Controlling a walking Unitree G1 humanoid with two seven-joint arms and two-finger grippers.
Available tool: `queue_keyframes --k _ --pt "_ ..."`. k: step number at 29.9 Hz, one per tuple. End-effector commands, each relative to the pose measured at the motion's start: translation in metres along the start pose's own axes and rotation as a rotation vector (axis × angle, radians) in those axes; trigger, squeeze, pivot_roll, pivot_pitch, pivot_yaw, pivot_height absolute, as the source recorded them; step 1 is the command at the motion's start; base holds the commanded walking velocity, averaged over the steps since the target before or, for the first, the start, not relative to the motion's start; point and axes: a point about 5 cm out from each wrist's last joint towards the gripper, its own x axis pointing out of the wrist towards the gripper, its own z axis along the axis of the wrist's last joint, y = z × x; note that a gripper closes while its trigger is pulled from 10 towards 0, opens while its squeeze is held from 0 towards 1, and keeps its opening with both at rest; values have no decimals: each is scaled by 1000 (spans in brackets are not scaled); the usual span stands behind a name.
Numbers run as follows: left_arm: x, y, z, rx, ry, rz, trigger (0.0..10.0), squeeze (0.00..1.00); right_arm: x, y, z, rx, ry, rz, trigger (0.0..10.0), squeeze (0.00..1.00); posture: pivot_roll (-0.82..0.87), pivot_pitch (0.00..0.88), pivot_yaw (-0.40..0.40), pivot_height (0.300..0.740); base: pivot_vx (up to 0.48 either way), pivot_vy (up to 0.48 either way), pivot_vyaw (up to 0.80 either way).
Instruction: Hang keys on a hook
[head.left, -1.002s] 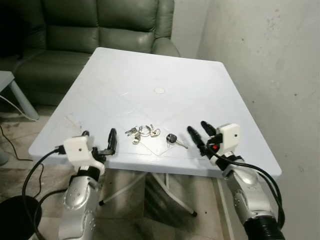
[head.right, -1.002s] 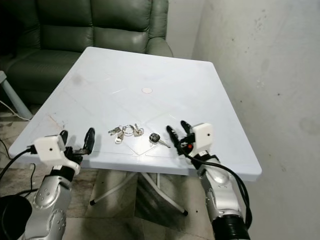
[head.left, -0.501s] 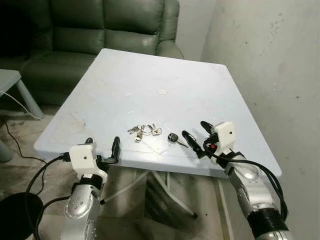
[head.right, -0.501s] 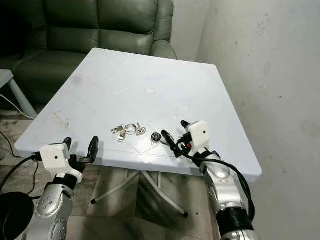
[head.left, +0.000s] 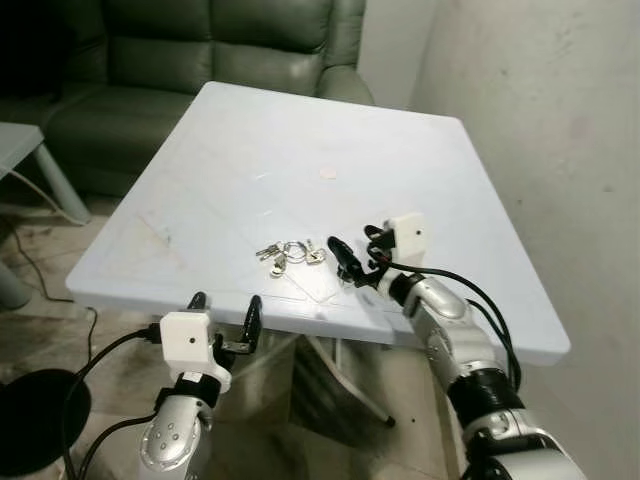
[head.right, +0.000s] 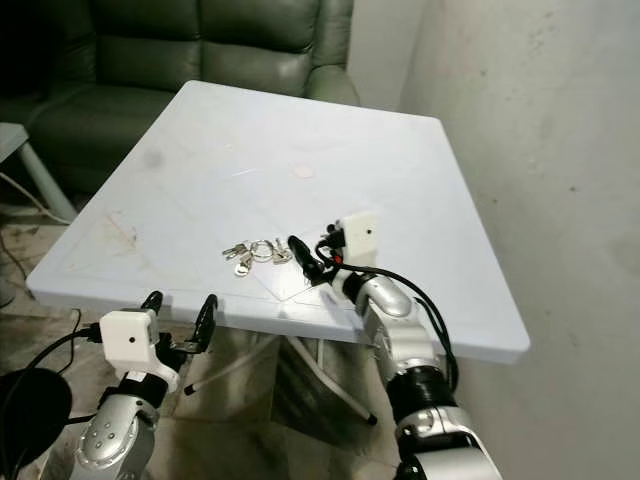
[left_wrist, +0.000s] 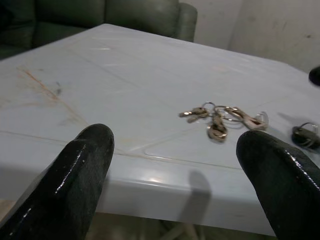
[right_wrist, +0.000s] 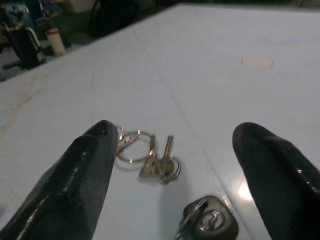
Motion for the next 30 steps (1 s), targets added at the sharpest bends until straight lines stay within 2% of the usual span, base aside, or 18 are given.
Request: queue_keyframes --k 1,5,13,14,15,17,18,20,21,27,28,30 --pt "0 -4 4 9 -4 -14 10000 0 2 -2 0 16 12 -20 10000 0 55 86 -96 740 0 0 0" --pt "-3 -5 6 19 2 -19 10000 0 7 3 1 9 10 -20 10000 0 62 93 -96 740 0 0 0" --pt "-4 -3 7 21 11 -10 10000 0 -5 -10 -11 -50 45 -104 10000 0 49 106 -91 740 0 0 0" --pt "-4 -2 7 21 11 -9 10000 0 -8 -12 -13 -61 44 -112 7294 0 46 105 -90 740 0 0 0" --pt "-3 -3 7 21 11 -8 10000 0 -13 -15 -15 -56 37 -120 2078 0 41 106 -90 740 0 0 0" --pt "-2 -3 7 21 11 -8 10000 0 -16 -18 -16 -48 25 -122 2078 0 41 106 -90 740 0 0 0" --pt "-1 -3 7 17 10 -10 10000 0 -19 -20 -19 -57 42 -126 4627 0 35 103 -89 740 0 0 0" --pt "-1 -3 7 16 10 -11 10000 0 -21 -21 -20 -62 51 -128 4627 0 35 103 -89 740 0 0 0" --pt "1 -4 7 16 9 -12 10000 0 -23 -22 -21 -60 53 -127 5137 0 28 100 -88 740 0 0 0" --pt "3 -5 7 17 7 -13 10000 0 -27 -23 -23 -57 56 -124 5137 0 28 100 -88 740 0 0 0" --pt "4 -5 7 17 6 -15 10000 0 -27 -22 -22 -57 42 -112 10000 0 13 98 -84 740 0 0 0" --pt "6 -6 8 14 2 -19 10000 0 -27 -18 -19 -14 9 -79 10000 0 13 98 -84 740 0 0 0"
